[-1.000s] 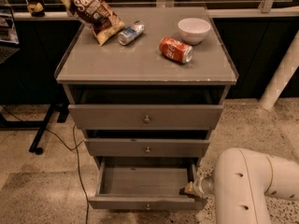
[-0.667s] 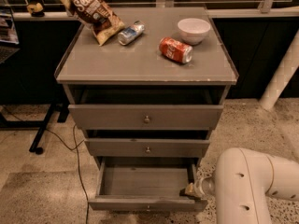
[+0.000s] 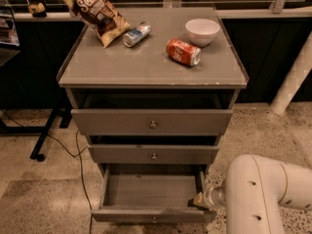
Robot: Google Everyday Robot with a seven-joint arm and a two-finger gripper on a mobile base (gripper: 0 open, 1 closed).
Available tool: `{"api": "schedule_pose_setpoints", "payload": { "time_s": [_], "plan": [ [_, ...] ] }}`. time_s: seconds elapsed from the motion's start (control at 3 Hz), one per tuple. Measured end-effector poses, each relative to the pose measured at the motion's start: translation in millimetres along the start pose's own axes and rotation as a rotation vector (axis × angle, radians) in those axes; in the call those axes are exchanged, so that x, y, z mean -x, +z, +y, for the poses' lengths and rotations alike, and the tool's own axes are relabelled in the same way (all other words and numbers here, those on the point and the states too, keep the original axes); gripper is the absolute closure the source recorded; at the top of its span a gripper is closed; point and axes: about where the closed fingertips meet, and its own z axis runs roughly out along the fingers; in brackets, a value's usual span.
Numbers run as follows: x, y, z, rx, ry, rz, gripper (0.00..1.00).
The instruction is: Open bottom drawer
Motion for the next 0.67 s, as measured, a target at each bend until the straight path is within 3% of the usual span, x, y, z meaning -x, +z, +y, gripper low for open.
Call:
{"api": "schedule_pose_setpoints", "payload": {
  "time_s": [0.67],
  "plan": [
    [10, -28, 16, 0.087, -0.021, -0.065, 1.00]
  ]
}}
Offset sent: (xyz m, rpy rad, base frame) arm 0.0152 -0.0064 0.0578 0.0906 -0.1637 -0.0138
